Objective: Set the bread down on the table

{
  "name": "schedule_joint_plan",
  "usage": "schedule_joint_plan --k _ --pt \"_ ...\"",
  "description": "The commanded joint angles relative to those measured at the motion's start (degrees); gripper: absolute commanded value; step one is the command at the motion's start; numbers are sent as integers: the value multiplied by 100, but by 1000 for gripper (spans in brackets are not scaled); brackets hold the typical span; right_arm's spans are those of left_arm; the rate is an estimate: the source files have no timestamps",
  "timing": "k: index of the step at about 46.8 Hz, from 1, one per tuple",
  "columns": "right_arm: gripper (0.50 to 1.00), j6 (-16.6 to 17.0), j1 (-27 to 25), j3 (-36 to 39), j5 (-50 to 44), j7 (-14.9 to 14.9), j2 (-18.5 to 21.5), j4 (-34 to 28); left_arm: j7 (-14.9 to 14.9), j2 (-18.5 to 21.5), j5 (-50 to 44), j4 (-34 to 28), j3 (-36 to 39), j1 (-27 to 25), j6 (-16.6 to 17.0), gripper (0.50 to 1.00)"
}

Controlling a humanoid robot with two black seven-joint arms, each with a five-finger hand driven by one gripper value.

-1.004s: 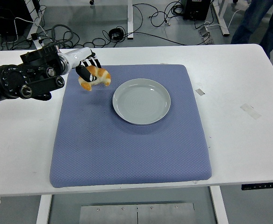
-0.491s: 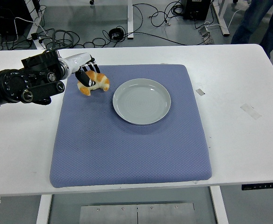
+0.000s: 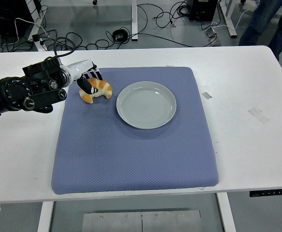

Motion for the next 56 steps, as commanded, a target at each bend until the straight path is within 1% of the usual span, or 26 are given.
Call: schedule_joint_plan --k 1,4,7,10,15,19,22,28,32,35,38,41,45,50,56 --pt "1000 0 0 -8 0 -1 0 0 -106 22 -60 14 -21 -8 24 886" --pt "1000 0 0 0 0 -1 0 0 -221 39 -104 14 -64 -8 51 922" --pt "1000 0 0 0 0 -1 0 0 -265 57 -139 -3 -108 -8 42 958" --pt "1000 0 0 0 0 -1 0 0 -265 136 -156 -29 -126 -17 42 971" --pt "1000 0 0 0 0 -1 0 0 -265 224 -174 -73 -187 -78 16 975" --pt "1000 0 0 0 0 -1 0 0 -256 443 -227 -196 -415 -140 7 977" --pt "1000 0 0 0 0 -1 0 0 -256 549 -244 -232 -609 -271 7 978" --pt "1000 0 0 -8 0 -1 0 0 -230 672 -253 -214 -697 -596 -20 978" --pt "1000 0 0 0 0 -1 0 0 -212 699 -271 -162 -916 -720 50 978" --pt "1000 0 0 0 0 -1 0 0 -238 699 -437 -65 -1372 -597 243 978" --pt "1000 0 0 0 0 -1 0 0 -274 664 -762 40 -1961 -220 446 978" --pt "1000 0 0 0 0 -1 0 0 -282 628 -912 67 -2576 140 490 978" --pt "1000 0 0 0 0 -1 0 0 -274 585 -1000 76 -3148 396 499 978" --pt "1000 0 0 0 0 -1 0 0 -274 514 -1000 76 -3518 616 490 978" --pt "1000 0 0 0 0 -1 0 0 -212 549 -1000 76 -3659 634 420 978"
